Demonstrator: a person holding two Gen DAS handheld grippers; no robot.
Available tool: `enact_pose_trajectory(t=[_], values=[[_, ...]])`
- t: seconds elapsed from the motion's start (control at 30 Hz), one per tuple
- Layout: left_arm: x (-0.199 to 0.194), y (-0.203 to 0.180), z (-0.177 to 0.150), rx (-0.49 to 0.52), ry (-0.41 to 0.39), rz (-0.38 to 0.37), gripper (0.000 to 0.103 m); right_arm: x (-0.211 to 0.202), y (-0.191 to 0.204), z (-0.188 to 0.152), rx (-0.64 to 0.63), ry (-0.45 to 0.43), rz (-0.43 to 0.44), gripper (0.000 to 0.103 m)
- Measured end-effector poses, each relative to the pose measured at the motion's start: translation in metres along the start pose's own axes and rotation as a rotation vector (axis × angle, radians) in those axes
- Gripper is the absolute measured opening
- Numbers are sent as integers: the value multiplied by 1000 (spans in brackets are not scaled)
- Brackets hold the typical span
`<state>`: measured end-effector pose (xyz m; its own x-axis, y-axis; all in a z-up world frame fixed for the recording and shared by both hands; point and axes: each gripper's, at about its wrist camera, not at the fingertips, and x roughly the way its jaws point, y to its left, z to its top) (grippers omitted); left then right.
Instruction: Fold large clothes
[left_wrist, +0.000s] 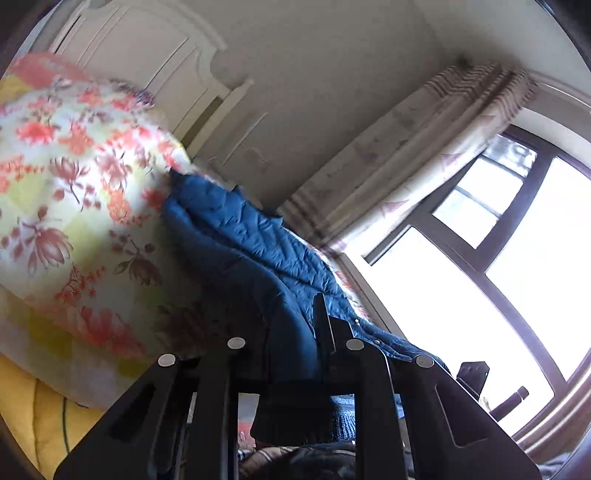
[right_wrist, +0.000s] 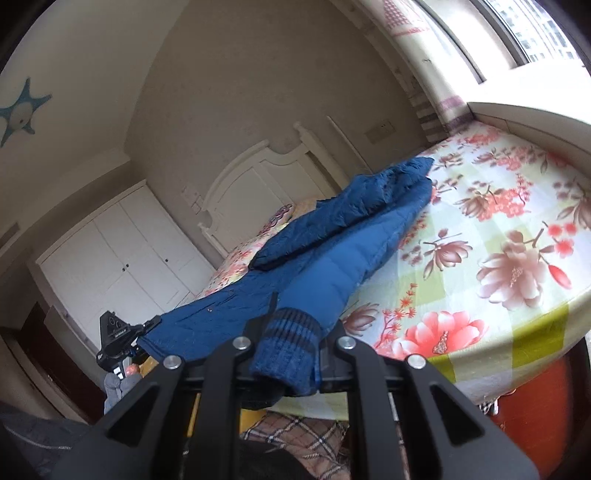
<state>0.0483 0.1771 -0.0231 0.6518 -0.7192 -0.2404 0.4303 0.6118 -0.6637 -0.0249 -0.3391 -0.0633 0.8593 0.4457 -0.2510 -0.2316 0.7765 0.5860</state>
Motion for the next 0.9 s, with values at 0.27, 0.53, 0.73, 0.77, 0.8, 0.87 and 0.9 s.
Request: enact_pose_trajectory(t=[0.27, 0.53, 0.73, 0.77, 0.8, 0.87, 0.9], values=[[-42, -11, -9, -81, -18, -187, 17, -71, 50, -8, -134, 50, 49, 13], [-45, -30, 15, -102, -85, -276, 17, -80, 79, 23, -141, -32, 116, 14], [-61, -52, 10, -64, -82, -310, 17, -106, 101, 21, -205, -38, 74, 14], [-62, -55, 13, -56, -90, -323, 17, -108, 102, 23, -203, -50, 79, 14], [-65, -61, 18, -37, -108, -344, 17, -111, 104, 25, -203, -65, 87, 14], [-63, -59, 34, -43, -140, -383, 17, -116, 110, 29, -216, -90, 107, 13], [-58, -57, 43, -61, -147, -388, 17, -120, 115, 32, -228, -107, 125, 13]])
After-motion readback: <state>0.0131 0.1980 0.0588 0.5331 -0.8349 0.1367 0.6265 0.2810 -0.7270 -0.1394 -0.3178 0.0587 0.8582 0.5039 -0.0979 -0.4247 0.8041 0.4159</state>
